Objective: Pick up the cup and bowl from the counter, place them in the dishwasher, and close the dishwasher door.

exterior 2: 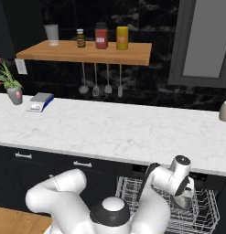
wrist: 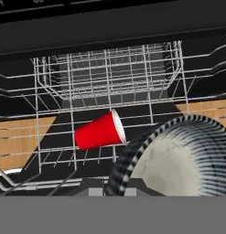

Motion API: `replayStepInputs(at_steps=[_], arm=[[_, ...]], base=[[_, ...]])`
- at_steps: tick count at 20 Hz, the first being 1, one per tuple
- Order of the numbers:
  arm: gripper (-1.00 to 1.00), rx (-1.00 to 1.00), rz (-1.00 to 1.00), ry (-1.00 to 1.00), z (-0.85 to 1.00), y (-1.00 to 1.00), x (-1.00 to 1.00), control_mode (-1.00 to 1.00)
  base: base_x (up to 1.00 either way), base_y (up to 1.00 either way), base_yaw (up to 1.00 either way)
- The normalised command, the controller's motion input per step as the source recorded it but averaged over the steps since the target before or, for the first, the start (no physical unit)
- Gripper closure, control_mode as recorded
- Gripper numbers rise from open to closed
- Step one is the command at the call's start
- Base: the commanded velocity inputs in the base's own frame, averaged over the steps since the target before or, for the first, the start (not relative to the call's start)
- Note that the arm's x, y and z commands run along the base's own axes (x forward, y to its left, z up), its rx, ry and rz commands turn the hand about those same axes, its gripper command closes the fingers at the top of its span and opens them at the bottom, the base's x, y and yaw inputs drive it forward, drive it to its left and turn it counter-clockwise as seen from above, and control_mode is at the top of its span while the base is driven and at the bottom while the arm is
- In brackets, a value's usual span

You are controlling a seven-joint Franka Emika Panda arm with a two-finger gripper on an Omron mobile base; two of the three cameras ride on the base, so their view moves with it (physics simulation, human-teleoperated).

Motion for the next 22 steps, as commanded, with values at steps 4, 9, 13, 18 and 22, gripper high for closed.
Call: replayStepInputs(at_steps=[4,9,13,18,22], arm=[[1.00,0.14,0.00,-0.02,-0.63,0.00,0.03,-1.00],[1.00,0.01,-0.01,0.00,-0.53,0.03,0.27,-1.00],[1.00,0.00,0.00,0.00,-0.63,0.22,0.23,-1.00],[1.00,0.00,0.00,-0.03,-0.63,0.25,0.08,-1.00],[1.00,0.00,0.00,-0.13,-0.40,0.42,0.01,-1.00]], base=[[0.00,0.00,0.00],[0.00,0.00,0.00],[0.00,0.00,0.00],[0.00,0.00,0.00],[0.00,0.00,0.00]])
